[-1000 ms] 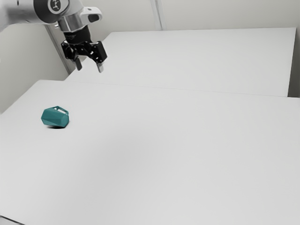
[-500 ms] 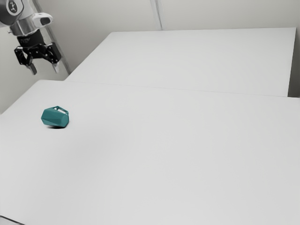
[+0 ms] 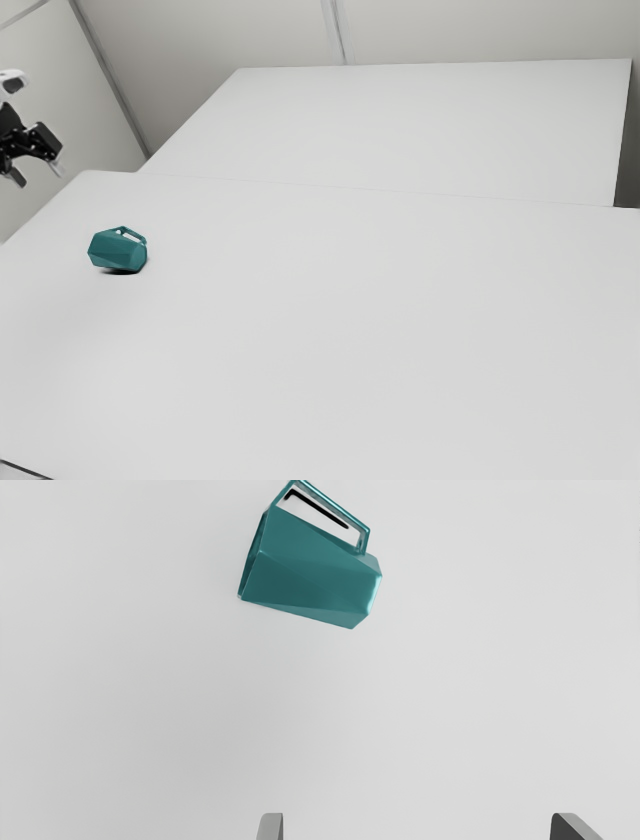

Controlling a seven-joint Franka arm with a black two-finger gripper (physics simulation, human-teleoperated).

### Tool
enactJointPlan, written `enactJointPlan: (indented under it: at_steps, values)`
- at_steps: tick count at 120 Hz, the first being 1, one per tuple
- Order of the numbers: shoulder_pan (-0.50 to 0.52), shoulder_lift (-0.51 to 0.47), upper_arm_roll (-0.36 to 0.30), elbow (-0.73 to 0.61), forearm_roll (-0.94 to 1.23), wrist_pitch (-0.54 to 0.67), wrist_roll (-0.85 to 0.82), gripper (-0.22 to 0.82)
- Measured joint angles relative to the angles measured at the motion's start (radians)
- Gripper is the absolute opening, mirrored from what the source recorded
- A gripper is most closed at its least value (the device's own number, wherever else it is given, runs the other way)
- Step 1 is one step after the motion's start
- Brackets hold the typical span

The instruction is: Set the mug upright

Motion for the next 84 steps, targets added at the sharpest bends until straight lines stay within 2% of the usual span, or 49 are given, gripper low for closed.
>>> enactJointPlan:
  at_steps: [18,36,46,84]
  values:
    - [0.128,0.083,-0.069,0.05,-0.087,0.043,0.134,0.58]
    - [0.221,0.152,-0.093,0.082,-0.151,0.065,0.26,0.58]
    - [0.28,0.191,-0.132,0.097,-0.167,0.072,0.324,0.58]
    - [0.355,0.34,-0.159,0.184,-0.267,0.087,0.524,0.58]
